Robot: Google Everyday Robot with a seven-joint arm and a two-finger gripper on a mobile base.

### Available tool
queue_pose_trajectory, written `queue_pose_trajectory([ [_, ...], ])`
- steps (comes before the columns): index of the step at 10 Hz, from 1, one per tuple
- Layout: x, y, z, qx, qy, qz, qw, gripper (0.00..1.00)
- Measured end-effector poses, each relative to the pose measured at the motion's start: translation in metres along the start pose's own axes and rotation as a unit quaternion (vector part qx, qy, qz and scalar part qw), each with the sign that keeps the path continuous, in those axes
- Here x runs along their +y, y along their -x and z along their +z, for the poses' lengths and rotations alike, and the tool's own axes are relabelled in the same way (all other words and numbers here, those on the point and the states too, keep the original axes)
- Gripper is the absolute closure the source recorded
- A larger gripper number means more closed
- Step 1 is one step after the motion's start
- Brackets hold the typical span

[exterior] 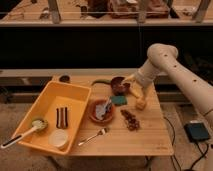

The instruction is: Wipe purple bowl with sponge

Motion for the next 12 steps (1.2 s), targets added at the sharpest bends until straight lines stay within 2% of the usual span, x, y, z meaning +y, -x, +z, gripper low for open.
queue_pose_trajectory([
  [3,-0.007,0.016,0.038,-0.01,0.009,0.038,0.9992,0.2],
  [5,0.009,0.014,0.071,-0.032,0.014,0.07,0.997,0.2],
  [7,0.022,0.007,0.089,-0.049,0.014,0.1,0.9937,0.2],
  [9,0.028,0.001,0.099,-0.062,0.017,0.124,0.9902,0.2],
  [11,0.028,-0.002,0.104,-0.083,0.018,0.151,0.9848,0.2],
  [12,0.029,-0.002,0.104,-0.084,0.019,0.152,0.9846,0.2],
])
